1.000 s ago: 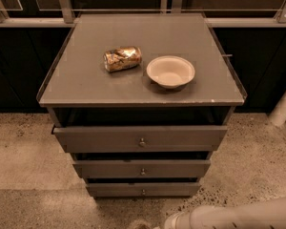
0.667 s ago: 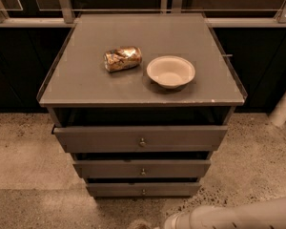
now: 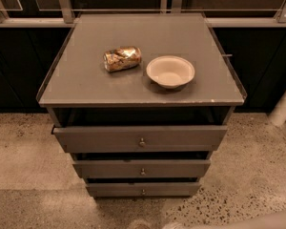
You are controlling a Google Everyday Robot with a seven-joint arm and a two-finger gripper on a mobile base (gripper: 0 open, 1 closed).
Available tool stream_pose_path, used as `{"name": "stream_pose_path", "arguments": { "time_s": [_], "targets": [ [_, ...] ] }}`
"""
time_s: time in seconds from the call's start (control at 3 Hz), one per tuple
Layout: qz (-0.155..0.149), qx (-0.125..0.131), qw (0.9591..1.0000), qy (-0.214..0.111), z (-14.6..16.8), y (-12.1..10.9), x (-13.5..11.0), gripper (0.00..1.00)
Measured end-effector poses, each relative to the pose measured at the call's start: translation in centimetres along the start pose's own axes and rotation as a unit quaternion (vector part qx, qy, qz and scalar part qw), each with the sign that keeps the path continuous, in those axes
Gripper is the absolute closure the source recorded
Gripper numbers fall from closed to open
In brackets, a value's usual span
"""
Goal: Open bottom drawer
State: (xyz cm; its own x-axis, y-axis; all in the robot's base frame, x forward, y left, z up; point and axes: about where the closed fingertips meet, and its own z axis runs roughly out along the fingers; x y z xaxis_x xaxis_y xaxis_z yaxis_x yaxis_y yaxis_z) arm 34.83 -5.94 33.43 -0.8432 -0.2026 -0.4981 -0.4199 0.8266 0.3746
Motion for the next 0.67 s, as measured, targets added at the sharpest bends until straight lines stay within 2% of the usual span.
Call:
{"name": "stream_pose_path", "arguments": {
  "time_s": [0.33, 0.67],
  "targets": [
    [0.034, 0.027, 0.9966, -0.070, 3.0, -1.4, 0.5, 0.00],
    [0.043, 0.090, 0.9832, -0.153, 4.1, -5.5, -2.3, 0.00]
  ]
}}
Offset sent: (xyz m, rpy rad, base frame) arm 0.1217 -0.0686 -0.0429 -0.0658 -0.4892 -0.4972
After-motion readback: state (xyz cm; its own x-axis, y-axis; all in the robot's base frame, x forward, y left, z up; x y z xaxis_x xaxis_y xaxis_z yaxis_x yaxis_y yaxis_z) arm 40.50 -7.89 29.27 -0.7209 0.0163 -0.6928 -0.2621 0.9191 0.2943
